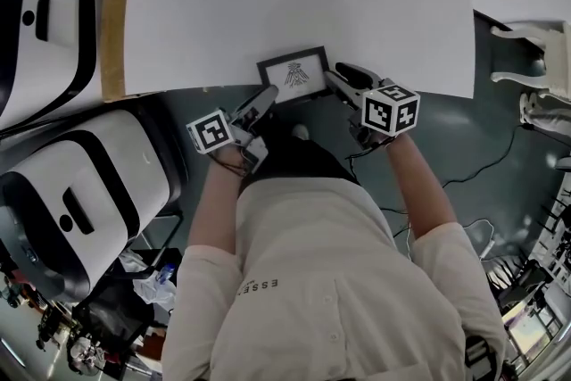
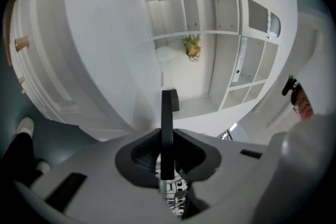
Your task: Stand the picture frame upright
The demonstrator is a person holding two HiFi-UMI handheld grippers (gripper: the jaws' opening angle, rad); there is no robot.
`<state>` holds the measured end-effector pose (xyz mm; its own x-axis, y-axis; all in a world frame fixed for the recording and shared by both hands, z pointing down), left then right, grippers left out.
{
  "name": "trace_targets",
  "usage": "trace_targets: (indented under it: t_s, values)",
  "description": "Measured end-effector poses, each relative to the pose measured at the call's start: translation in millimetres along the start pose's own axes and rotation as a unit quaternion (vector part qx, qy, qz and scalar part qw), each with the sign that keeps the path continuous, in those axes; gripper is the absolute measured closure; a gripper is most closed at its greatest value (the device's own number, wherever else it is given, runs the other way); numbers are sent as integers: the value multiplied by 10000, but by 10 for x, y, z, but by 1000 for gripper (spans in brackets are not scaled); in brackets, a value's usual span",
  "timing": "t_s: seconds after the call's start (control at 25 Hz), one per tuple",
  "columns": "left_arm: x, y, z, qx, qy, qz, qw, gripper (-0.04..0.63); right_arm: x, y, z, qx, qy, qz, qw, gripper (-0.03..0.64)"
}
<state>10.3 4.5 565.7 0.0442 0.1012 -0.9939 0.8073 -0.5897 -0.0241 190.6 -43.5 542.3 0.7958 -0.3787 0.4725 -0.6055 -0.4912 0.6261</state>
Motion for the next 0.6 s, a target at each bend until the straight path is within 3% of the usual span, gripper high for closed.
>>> trace_targets:
  t_s: [0.12,0.32,0.48,0.6]
  values:
    - [144,-46,-13,-204,266,-90,9994,523,-119,-139,70,222,-8,675,9975,462]
    - [484,-49,-74,-307,545,-462,9970,523,-187,-410,55,203,-26,1356,9906,410]
    - [747,-76,-195,-515,736,-756,9931,523,-345,-685,31,70,401,2294,9725,403]
    - [916,-96,-261,-694,973,-880,9889,523,-364,-835,7,95,493,2535,9660,403]
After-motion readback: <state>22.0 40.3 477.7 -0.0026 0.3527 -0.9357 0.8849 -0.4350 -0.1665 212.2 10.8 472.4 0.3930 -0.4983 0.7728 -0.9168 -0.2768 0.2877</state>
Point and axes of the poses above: the fingertips, and each gripper's own axes: y forward along the fingers, x to its right, z out of its top, the point moved 4 cm from there along -y, backward along the fingers, and after that the axes turned 8 degrees about -z, right-handed, at the moved point
